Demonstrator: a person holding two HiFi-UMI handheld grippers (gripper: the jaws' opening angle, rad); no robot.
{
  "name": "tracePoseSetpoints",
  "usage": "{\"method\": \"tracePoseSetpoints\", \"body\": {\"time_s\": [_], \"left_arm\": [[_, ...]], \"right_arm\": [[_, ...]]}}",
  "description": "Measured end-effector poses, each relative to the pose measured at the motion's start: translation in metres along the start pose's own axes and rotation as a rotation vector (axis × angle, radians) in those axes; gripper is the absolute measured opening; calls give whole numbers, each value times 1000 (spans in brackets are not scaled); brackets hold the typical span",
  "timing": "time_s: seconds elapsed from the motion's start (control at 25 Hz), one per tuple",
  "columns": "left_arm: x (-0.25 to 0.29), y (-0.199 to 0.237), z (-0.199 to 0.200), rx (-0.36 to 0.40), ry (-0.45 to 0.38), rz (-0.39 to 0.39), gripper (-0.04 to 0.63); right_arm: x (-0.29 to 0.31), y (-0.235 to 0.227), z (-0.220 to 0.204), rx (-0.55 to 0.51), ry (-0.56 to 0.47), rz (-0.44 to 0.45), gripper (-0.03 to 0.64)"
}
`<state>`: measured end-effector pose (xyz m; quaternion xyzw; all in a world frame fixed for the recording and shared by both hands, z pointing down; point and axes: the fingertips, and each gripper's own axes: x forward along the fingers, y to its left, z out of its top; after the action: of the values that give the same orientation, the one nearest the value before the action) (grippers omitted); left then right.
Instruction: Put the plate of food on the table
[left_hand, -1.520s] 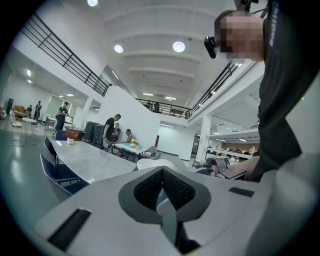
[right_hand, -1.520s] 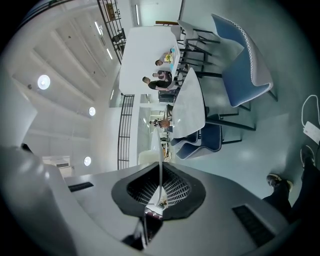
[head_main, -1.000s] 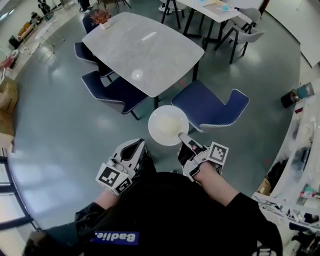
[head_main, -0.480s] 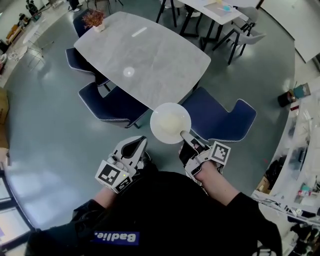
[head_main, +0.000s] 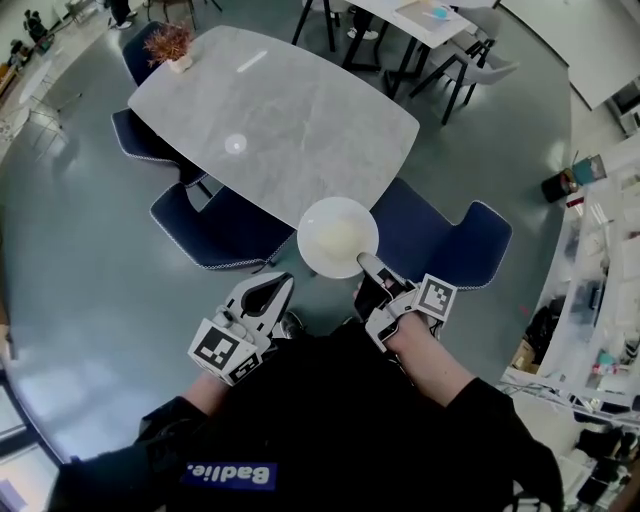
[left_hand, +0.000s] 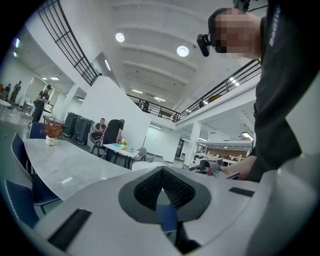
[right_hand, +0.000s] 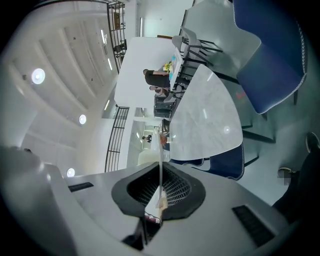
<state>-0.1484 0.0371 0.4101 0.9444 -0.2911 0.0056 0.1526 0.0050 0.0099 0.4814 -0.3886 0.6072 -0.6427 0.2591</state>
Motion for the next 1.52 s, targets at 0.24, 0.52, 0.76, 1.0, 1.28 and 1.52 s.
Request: {"method": "tracePoseSetpoints", "body": {"time_s": [0.24,0.52,0.76,1.0,1.28,1.52], "left_arm": [[19,14,1,-18,4,6,7],[56,35,12,-7,7,82,6],[97,58,23,-17,15,169,6],[137,79,32,-45,-17,267,6],[157,85,32,-51,-17,294,6],[150,99,43,-32,-3,300,6]], "right_arm": [[27,-3,22,14,15,-2,17],[65,-11,71,18,78,12,17],[100,-26,127,-10,136,-18,17],[137,-46,176,-22,183,-36,18],[175,-65,197,-41,224,-50,17],[203,-68,202,-28,205,-32,17]]}}
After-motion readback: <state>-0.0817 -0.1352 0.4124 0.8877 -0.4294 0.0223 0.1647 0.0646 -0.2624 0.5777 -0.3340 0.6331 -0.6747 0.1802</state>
